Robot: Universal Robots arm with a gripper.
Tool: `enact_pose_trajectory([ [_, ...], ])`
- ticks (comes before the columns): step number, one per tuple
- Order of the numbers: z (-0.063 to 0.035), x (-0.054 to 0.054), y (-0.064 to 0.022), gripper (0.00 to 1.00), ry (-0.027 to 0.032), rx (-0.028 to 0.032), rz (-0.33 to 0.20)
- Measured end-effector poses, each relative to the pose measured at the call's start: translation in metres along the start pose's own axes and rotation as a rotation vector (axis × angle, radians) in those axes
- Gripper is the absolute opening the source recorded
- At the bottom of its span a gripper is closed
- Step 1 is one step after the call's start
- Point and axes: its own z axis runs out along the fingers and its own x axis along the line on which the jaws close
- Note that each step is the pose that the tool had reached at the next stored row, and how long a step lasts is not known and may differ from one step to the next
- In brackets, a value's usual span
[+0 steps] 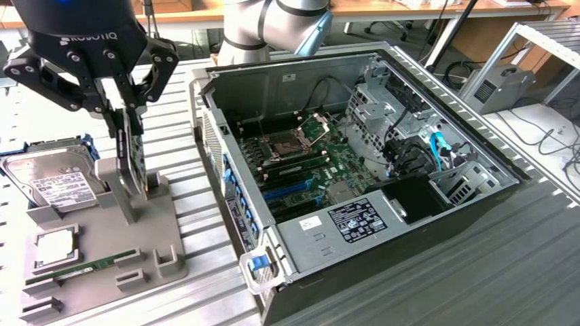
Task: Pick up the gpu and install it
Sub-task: 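Pick up the gpu and move the gpu toward the slot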
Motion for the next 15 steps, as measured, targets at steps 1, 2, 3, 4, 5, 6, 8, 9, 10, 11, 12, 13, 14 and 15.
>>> enact_pose_trajectory([
  [1, -0.0004, 0.0, 0.0, 0.27, 0.0001, 0.0001, 0.0],
  [2, -0.0008, 0.0, 0.0, 0.27, 0.0002, 0.0002, 0.0],
  [3, -0.0011, 0.0, 0.0, 0.27, 0.0002, 0.0002, 0.0],
  [4, -0.0015, 0.0, 0.0, 0.27, 0.0001, 0.0001, 0.0],
  [5, -0.0019, 0.0, 0.0, 0.27, 0.0001, 0.0001, 0.0],
  [6, -0.0022, -0.0001, 0.0, 0.27, 0.0, 0.0, 0.0],
  [8, -0.0027, -0.0001, 0.0, 0.27, 0.0001, 0.0001, 0.0],
  [9, -0.0031, -0.0001, 0.0, 0.27, 0.0001, 0.0001, 0.0],
  [10, -0.0033, -0.0001, 0.0, 0.27, 0.0001, 0.0001, 0.0],
  [11, -0.0037, -0.0001, 0.0, 0.27, 0.0001, 0.0001, 0.0],
  [12, -0.0041, -0.0001, 0.0, 0.27, 0.0001, 0.0001, 0.0],
  [13, -0.0044, -0.0001, 0.0, 0.27, 0.0001, 0.0001, 0.0],
  [14, -0.0046, -0.0001, 0.0, 0.27, 0.0, 0.0, 0.0],
  [15, -0.0048, -0.0001, 0.0001, 0.27, 0.0001, 0.0001, 0.0],
])
